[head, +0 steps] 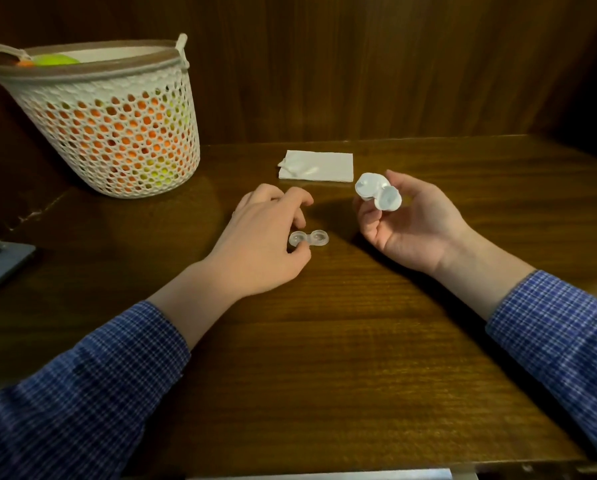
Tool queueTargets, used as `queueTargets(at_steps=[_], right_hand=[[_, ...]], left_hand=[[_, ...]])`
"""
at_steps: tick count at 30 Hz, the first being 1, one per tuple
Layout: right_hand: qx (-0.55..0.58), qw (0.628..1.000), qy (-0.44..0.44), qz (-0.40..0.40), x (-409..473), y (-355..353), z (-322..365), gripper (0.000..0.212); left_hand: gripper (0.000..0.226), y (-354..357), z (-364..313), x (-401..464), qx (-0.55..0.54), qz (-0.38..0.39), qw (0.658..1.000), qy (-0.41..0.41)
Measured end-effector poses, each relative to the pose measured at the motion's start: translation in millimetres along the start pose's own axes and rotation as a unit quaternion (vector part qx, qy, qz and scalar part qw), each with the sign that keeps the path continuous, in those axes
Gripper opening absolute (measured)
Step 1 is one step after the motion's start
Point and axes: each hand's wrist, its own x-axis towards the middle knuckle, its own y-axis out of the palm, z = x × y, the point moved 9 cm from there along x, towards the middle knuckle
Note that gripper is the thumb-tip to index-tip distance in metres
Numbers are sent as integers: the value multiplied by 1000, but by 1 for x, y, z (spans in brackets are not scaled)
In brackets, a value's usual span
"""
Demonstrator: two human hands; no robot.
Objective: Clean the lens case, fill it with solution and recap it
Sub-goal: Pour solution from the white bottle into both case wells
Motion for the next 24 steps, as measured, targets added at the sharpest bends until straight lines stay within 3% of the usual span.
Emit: queueTargets(at_steps=[8, 12, 21, 24], right_hand=[[-92, 996, 8, -6, 4, -3, 6, 43], [-118, 993, 25, 16, 2, -4, 6, 27], [-143, 989, 23, 23, 1, -2, 5, 33], [-197, 980, 7, 19, -1, 0, 5, 23]], left_hand=[[57, 6, 0, -6, -95, 32, 995, -9], [53, 9, -12, -14, -70, 44, 996, 25], [46, -3, -17, -21, -57, 36, 998, 16], [51, -1, -20, -23, -97, 47, 994, -1]])
